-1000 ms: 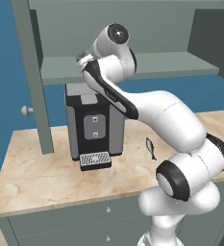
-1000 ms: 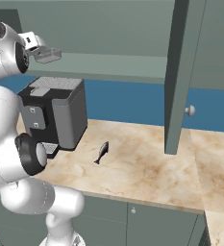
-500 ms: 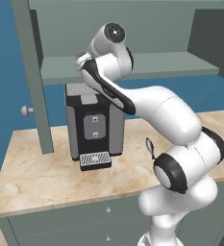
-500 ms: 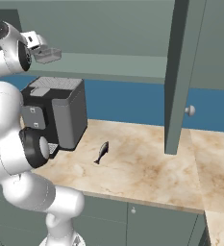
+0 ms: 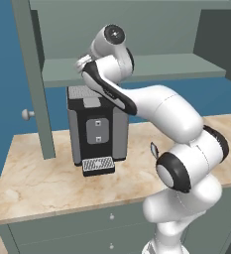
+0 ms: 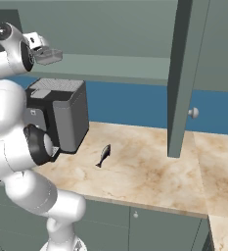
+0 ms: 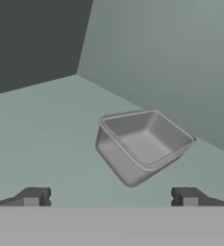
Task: Retrieve the tupperware from the cabinet, then place the raw meat into the tupperware to avoid contamination.
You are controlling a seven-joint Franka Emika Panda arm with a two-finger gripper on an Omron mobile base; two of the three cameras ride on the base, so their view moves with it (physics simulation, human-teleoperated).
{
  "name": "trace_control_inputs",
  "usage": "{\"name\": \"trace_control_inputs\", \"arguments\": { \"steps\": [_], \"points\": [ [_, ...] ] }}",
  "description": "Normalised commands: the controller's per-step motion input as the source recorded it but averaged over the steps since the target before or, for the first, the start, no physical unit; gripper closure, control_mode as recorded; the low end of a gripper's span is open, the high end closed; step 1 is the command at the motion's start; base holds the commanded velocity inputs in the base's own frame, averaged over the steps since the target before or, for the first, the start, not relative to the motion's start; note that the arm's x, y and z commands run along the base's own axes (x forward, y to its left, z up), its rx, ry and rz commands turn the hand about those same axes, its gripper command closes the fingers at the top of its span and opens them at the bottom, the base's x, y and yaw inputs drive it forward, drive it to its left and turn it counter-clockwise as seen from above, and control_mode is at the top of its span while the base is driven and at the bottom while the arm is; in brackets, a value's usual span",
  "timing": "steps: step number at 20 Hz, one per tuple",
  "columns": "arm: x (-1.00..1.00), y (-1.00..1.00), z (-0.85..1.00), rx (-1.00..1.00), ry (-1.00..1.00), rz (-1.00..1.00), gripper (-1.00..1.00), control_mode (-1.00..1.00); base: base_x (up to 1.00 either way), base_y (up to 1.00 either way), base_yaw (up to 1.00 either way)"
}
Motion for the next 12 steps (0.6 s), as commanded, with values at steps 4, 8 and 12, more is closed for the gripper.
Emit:
{"name": "trace_control_inputs", "arguments": {
  "steps": [4, 8, 12],
  "points": [
    [0.17, 0.05, -0.03, 0.00, 0.00, 0.00, -1.00, -1.00, 0.00, 0.00, 0.00],
    [0.16, 0.04, -0.03, 0.00, 0.00, 0.00, -1.00, -1.00, 0.00, 0.00, 0.00],
    [0.17, 0.06, -0.04, 0.00, 0.00, 0.00, -1.00, -1.00, 0.00, 0.00, 0.00]
  ]
}}
